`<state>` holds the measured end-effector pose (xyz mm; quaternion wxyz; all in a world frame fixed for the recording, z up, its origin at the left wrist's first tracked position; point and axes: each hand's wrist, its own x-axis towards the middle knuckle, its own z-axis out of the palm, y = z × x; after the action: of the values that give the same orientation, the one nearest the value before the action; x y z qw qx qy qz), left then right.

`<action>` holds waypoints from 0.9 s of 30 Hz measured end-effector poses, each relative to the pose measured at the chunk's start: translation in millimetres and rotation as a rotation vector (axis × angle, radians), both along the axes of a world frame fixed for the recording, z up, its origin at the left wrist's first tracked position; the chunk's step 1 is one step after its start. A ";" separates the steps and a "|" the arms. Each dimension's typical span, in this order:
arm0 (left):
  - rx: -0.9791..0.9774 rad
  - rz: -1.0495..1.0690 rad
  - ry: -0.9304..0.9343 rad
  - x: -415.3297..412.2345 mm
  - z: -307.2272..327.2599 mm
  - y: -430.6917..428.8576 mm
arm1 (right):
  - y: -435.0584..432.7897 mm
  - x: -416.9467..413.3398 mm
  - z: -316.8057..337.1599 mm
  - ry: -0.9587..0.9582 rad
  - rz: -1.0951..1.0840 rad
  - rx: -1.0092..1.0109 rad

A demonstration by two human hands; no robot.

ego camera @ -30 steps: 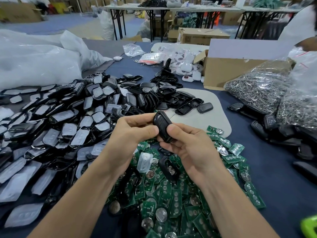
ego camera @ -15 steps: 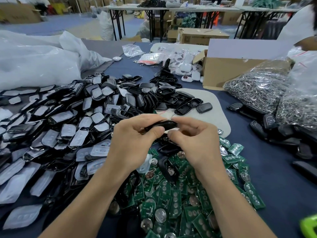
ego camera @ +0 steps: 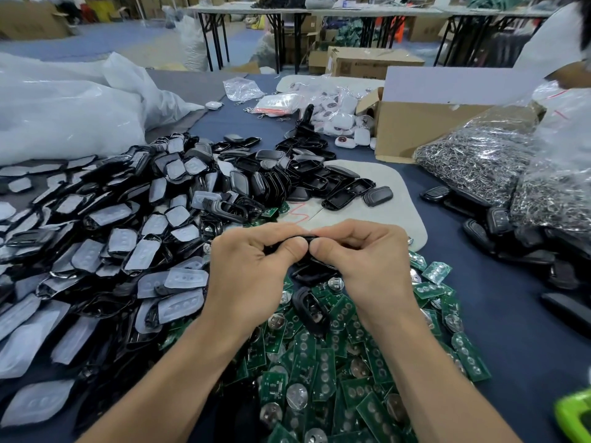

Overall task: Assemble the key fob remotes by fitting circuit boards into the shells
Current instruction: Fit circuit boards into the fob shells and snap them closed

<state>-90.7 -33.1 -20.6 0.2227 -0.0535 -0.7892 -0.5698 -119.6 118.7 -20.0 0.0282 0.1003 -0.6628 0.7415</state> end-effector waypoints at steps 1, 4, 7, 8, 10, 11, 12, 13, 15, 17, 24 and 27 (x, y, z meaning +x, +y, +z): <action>0.007 -0.003 -0.030 -1.6 -0.4 -0.1 | 0.2 -0.9 -0.1 -0.023 -0.001 -0.008; 0.105 -0.024 -0.090 -8.1 -2.4 0.9 | 1.3 -4.5 1.3 -0.074 -0.020 -0.054; 0.234 -0.028 -0.103 -11.0 -1.8 0.6 | 1.3 -4.5 1.4 -0.089 -0.028 -0.119; 0.256 -0.033 -0.096 -11.3 -1.7 0.0 | 0.9 -4.3 1.0 -0.085 -0.019 -0.122; 0.272 -0.043 -0.067 -11.4 -2.1 -1.6 | 0.8 -3.9 0.2 -0.058 -0.007 -0.084; 0.268 -0.049 -0.048 -11.3 -1.9 -2.4 | 1.1 -4.2 0.3 -0.034 -0.006 -0.048; 0.257 -0.056 -0.030 -11.0 -1.2 -3.2 | 1.5 -4.7 0.5 -0.004 -0.007 -0.008; 0.242 -0.059 -0.017 -10.7 -0.4 -3.7 | 1.5 -4.8 0.5 0.027 -0.007 0.027; 0.220 -0.059 0.001 -10.7 0.8 -4.4 | 1.0 -5.3 0.2 0.080 -0.007 0.069; 0.217 -0.058 0.018 -10.0 1.6 -4.1 | 1.2 -6.1 -1.0 0.110 -0.001 0.085; 0.183 -0.034 -0.013 -6.0 1.8 -4.0 | -1.1 -9.1 -8.1 0.068 0.114 0.056; 0.222 -0.035 -0.070 -8.2 0.9 -4.7 | -1.1 -10.5 -9.5 0.061 0.105 0.039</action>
<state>-98.9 -37.8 -19.7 0.1894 -0.0225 -0.7275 -0.6590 -130.1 117.6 -29.5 0.0073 0.1579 -0.6698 0.7256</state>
